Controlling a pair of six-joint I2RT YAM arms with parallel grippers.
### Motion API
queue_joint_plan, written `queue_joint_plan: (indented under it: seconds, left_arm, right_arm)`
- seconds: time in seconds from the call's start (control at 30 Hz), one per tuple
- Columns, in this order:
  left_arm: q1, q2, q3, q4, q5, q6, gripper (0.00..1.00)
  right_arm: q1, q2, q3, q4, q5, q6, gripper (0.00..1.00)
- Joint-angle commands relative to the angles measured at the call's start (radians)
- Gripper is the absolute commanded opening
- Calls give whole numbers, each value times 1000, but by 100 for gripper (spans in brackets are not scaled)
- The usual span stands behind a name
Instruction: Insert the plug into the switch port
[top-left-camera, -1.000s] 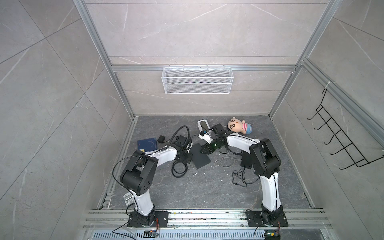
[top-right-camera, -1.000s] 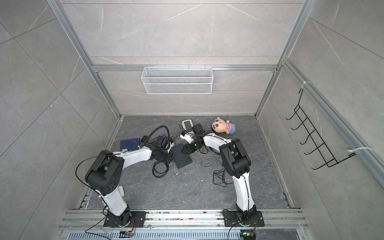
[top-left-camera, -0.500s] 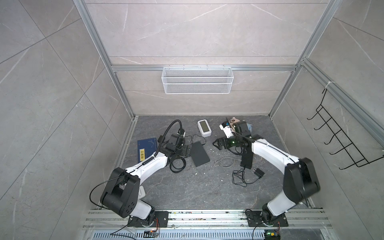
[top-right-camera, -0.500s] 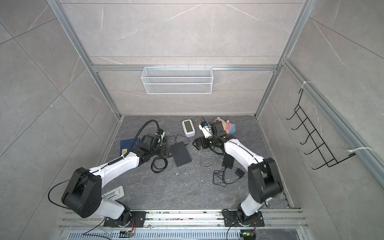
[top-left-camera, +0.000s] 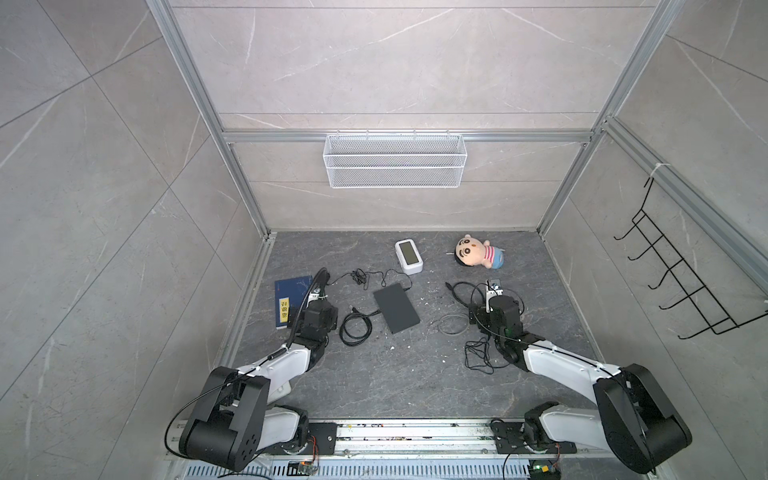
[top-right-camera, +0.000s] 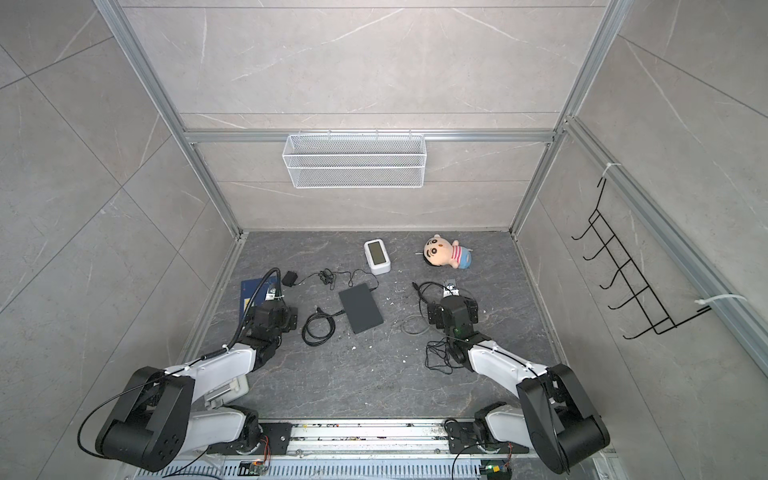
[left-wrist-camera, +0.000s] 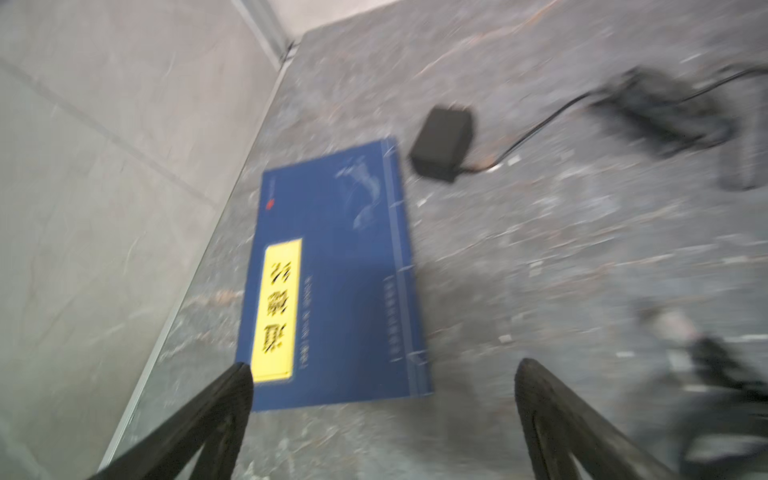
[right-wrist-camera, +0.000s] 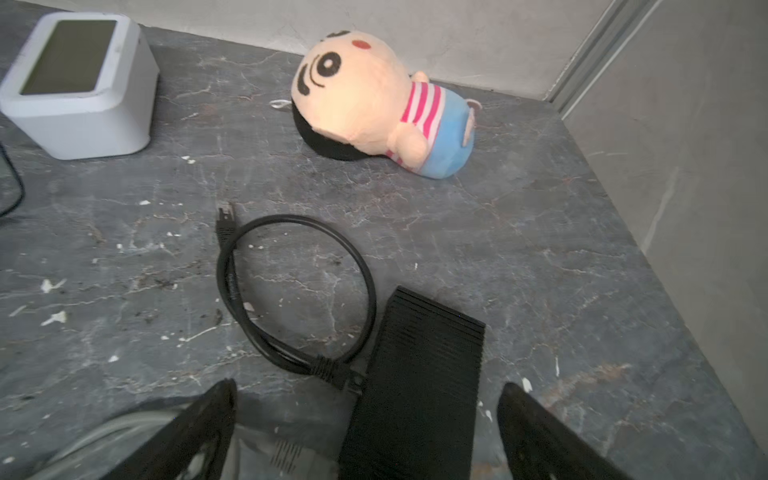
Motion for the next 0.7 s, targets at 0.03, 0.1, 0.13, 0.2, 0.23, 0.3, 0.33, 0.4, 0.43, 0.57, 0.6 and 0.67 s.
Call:
queue_joint_plan:
  seconds: [0.03,0.1,0.13,0.2,0.23,0.3,0.33,0.4,0.43,0.57,0.6,0.67]
  left_arm:
    - [87,37,-52,382,69,30,100]
    - [112,95,-60,451,63,11,100]
    - [116,143,-60,499,47,6,100]
    - [137,168,2,432,68,4,100]
    - [172,158,40,314,141,-33,100]
    - [223,183,81,268,216,-53,100]
    - [224,171,74,259,219,-62,100]
    - [225,172,39,328,237,-53,100]
    - [230,172,35,335,251,-56,100]
    - [240,221,-25,495,271,-52,100]
    - [240,194,-13,418,279,-62,100]
    - [240,221,-25,498,265,-47,100]
  right_arm:
    - [-1,76,-34,287,30,-126,100]
    - [-4,133,-60,416,29,-176,100]
    - [-17,193,-89,571,59,-187,100]
    - [-42,171,-105,559,82,-130,100]
    - [-84,140,-109,502,-17,-103,99]
    - [-197,203,-140,604,-176,-32,100]
    - [-212,256,-139,705,-173,-36,99]
    - [-226,193,-71,443,-244,-23,99]
    - [-240,225,-77,516,-271,-24,99]
    - [-245,224,-78,519,-276,-27,99]
    - [-244,221,-78,511,-275,-27,99]
    - [-245,209,-71,477,-276,-24,99]
